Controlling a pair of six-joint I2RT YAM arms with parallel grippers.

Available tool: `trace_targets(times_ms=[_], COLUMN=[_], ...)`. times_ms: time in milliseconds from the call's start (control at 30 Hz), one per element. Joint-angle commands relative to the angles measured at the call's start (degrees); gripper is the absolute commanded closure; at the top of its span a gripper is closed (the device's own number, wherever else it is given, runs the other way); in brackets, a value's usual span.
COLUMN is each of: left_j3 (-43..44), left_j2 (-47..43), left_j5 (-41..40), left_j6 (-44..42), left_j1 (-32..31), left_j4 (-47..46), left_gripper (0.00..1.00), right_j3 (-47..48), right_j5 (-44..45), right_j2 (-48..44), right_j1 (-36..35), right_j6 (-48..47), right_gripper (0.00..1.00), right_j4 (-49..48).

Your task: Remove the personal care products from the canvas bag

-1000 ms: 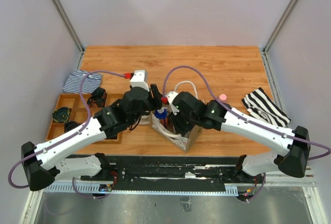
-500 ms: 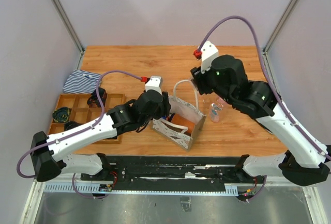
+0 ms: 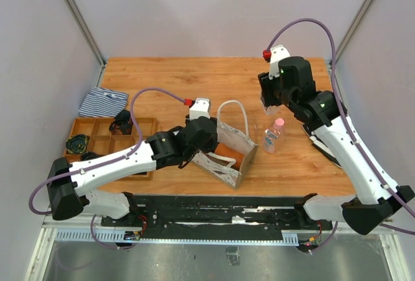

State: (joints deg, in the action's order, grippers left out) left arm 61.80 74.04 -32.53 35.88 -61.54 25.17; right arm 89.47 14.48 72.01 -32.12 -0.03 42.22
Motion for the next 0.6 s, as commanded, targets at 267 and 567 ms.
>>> trace_targets(times_ms=[267, 567], left_j3=[-2.7, -0.3], left_j2=[-5.3, -1.4], left_j5=[-6.4, -9.8], left_j6=[4.9, 6.7], left_j1=[-2.5, -4.8], left_j4=[9.8, 14.1], left_gripper=[0.46, 0.45], right_j3=[-7.4, -12.1], right_j5=[-6.6, -7.3], right_j2=[1.6, 8.9], right_j1=[9.9, 12.4], right_j6=[2.4, 4.8], right_gripper=[0.99, 0.99], right_j4=[-14.5, -17.3])
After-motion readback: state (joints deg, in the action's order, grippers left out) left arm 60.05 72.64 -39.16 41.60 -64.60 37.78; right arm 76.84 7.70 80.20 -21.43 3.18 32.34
